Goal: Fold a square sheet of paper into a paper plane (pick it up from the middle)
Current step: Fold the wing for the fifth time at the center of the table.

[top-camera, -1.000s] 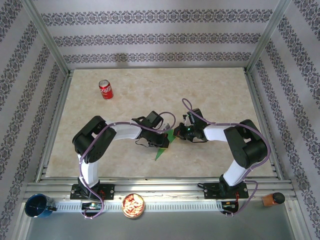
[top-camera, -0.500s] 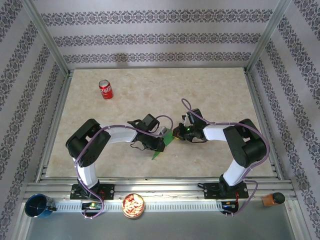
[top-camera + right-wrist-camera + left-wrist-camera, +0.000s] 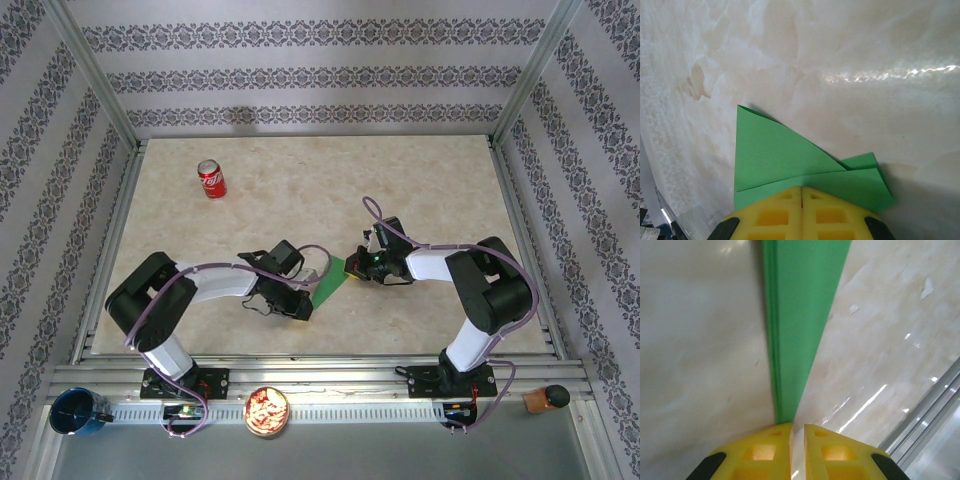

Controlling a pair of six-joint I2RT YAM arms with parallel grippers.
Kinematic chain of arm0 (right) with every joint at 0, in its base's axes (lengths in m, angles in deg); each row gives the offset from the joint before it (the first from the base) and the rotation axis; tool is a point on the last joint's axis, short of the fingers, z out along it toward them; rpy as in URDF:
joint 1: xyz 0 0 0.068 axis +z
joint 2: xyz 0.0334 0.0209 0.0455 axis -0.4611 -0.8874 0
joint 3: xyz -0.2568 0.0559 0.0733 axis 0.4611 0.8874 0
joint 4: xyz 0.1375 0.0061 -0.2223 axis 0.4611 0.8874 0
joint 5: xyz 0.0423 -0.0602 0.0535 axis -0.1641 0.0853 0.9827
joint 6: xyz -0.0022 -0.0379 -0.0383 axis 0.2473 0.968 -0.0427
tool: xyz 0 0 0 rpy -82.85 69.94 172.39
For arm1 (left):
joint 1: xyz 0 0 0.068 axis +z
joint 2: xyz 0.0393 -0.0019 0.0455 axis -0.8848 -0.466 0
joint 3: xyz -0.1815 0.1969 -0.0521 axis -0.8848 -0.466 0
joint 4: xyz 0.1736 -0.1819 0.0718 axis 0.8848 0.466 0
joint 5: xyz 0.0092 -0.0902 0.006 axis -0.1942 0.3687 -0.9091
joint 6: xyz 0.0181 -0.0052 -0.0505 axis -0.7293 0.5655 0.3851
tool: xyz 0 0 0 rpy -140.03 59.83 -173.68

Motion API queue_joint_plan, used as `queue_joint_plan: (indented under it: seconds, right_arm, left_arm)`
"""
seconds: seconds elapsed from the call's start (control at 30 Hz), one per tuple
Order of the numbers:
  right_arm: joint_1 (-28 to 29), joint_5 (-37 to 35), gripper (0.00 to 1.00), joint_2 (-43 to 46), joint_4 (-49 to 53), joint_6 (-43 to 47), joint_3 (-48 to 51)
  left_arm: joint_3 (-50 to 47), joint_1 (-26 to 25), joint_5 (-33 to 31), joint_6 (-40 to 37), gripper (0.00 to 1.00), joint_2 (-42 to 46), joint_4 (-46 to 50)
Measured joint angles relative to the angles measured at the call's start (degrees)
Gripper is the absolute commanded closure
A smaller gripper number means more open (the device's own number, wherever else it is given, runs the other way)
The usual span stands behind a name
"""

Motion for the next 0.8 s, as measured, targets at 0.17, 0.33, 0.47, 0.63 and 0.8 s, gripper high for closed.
queue_joint_plan:
  seconds: [0.17,0.33,0.47,0.63,0.8]
  right_arm:
    - [0.0,-0.02,0.96,-0.09,0.11,0.02,-0.17]
    - [0.0,0.11,0.93,-0.09,0.09,0.02,-0.26]
    - [0.09,0.11,0.88,-0.04,0.39,0.26,-0.7]
    - [0.11,-0.85,0.68,4.5,2.95,1.11,-0.9]
    - [-2.12,-2.78,0.69,14.56,3.17,0.96,0.94]
  left_arm:
    - [-3.72,0.0,-4.07,0.59,0.9,7.43,2.27]
    - [-4.76,0.24,-6.73,2.97,0.85,14.34,0.85]
    - [-4.37,1.81,-6.67,5.88,0.81,12.7,-2.71]
    - [-0.85,3.72,-5.66,8.63,0.76,5.81,-6.67]
    - [2.6,4.57,-5.7,9.92,0.76,1.05,-9.03]
